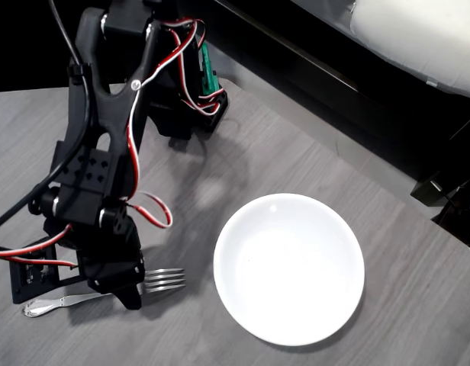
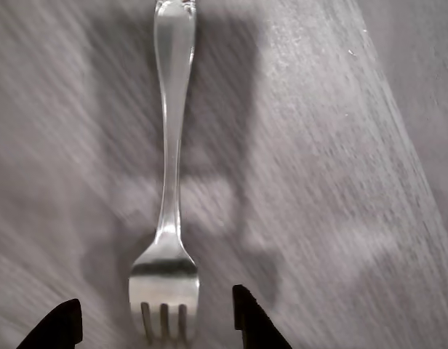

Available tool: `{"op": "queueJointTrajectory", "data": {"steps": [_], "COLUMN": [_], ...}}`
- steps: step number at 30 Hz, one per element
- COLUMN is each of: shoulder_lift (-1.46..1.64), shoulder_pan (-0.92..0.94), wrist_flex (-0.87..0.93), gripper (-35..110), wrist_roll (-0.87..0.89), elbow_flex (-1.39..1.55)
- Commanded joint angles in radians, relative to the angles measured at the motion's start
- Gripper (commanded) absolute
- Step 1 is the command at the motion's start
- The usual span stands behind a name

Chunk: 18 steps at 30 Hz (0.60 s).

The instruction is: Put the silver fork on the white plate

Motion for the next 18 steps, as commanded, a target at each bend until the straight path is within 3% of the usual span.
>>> {"op": "queueJointTrajectory", "data": {"steps": [1, 18], "shoulder_lift": [-0.018, -0.089], "shoulder_pan": [-0.009, -0.026], "wrist_flex": [-0.008, -0.041], "gripper": [23, 21], "wrist_roll": [-0.009, -0.009], "elbow_flex": [-0.051, -0.087]}}
